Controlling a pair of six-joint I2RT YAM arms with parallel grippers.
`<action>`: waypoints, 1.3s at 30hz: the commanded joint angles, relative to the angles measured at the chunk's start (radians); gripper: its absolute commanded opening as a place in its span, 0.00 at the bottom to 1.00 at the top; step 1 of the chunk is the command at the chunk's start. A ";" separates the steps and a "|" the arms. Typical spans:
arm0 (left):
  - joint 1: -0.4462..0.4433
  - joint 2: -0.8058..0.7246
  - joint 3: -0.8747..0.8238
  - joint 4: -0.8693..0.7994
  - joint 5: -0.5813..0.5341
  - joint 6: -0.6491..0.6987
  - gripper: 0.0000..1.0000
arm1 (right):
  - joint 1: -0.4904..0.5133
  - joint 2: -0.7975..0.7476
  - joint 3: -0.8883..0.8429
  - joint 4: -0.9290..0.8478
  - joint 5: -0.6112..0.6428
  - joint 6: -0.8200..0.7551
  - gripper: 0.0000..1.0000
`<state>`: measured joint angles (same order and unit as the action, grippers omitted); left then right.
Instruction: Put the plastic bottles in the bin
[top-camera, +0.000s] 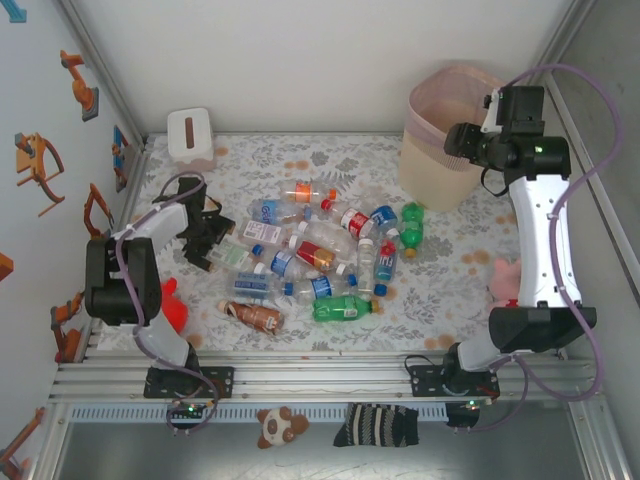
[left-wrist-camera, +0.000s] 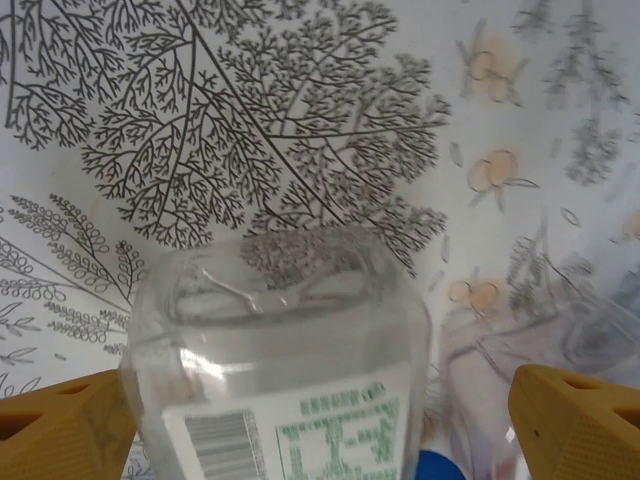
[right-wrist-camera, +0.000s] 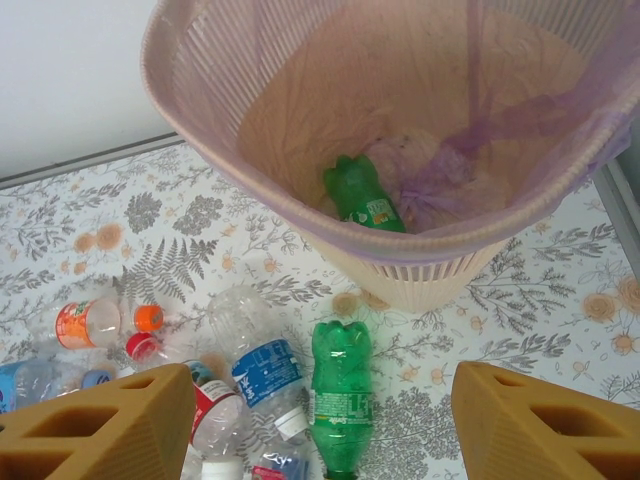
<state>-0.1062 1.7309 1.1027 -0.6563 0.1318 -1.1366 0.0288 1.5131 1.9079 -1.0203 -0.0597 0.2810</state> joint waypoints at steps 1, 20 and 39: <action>-0.003 0.049 0.035 -0.044 0.016 -0.046 0.89 | 0.005 -0.041 -0.002 -0.003 0.023 -0.025 0.67; 0.013 -0.033 0.034 -0.071 -0.056 -0.062 0.67 | 0.005 -0.102 -0.036 -0.003 0.029 -0.037 0.67; 0.032 -0.535 0.023 0.360 0.342 0.510 0.62 | 0.022 -0.302 -0.360 0.402 -0.614 -0.053 0.68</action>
<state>-0.0666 1.2560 1.1194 -0.4385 0.2878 -0.8043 0.0353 1.2453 1.5894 -0.7788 -0.4526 0.2440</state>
